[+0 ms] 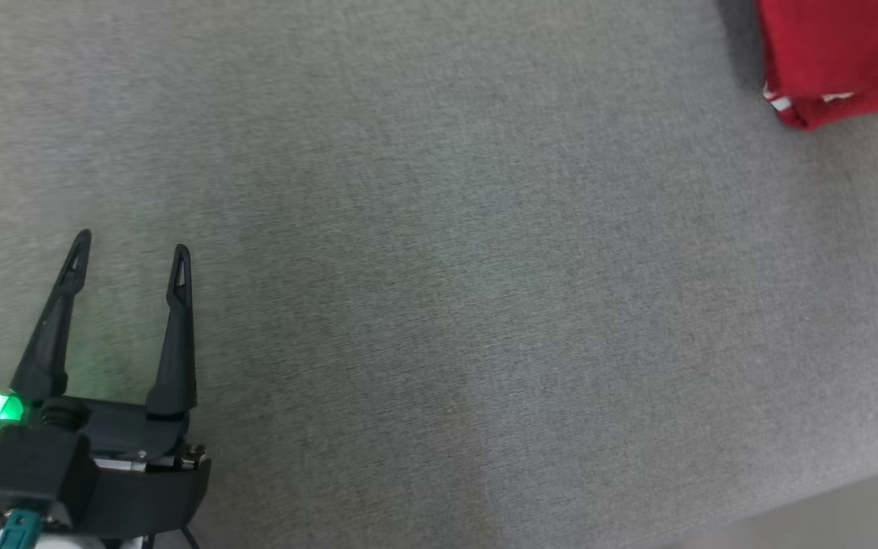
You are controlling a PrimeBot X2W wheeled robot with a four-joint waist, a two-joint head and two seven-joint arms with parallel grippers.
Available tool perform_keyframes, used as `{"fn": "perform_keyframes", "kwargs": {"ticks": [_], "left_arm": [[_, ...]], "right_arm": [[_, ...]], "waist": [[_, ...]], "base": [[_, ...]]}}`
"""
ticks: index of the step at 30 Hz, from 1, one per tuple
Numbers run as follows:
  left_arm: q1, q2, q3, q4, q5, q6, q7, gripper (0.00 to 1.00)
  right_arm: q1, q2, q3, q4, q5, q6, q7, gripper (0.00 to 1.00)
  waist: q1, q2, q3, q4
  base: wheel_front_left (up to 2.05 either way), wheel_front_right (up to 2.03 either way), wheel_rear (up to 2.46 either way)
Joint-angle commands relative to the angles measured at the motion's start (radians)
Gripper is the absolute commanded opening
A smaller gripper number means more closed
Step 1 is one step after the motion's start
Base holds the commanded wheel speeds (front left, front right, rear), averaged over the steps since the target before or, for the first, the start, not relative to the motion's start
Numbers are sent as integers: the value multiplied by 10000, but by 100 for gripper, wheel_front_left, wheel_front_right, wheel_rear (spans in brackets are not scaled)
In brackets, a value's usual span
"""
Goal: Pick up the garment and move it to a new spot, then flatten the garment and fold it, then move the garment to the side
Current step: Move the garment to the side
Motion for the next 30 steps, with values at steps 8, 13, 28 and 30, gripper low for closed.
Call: {"fn": "perform_keyframes", "kwargs": {"ticks": [8, 13, 28, 30], "left_arm": [[187, 207, 108, -828, 102, 112, 271, 100], [218, 239, 108, -1001, 85, 164, 338, 100], [269, 282, 149, -801, -100, 339, 225, 100], [286, 243, 145, -729, -141, 371, 174, 100]], "right_arm": [[-800, -429, 650, 410, -49, -28, -255, 0], [-1141, -444, 1000, 819, -170, -28, -534, 0], [-1766, 276, 1190, 2441, -487, -28, -1776, 100], [-1851, 391, 1078, 2525, -391, -28, -2058, 100]], "waist": [[-1, -2, 620, -538], [-1, -2, 758, -557], [-1, -2, 631, -502], [-1, -2, 495, -486]], "base": [[0, 0, 0], [0, 0, 0], [0, 0, 0], [0, 0, 0]]}}
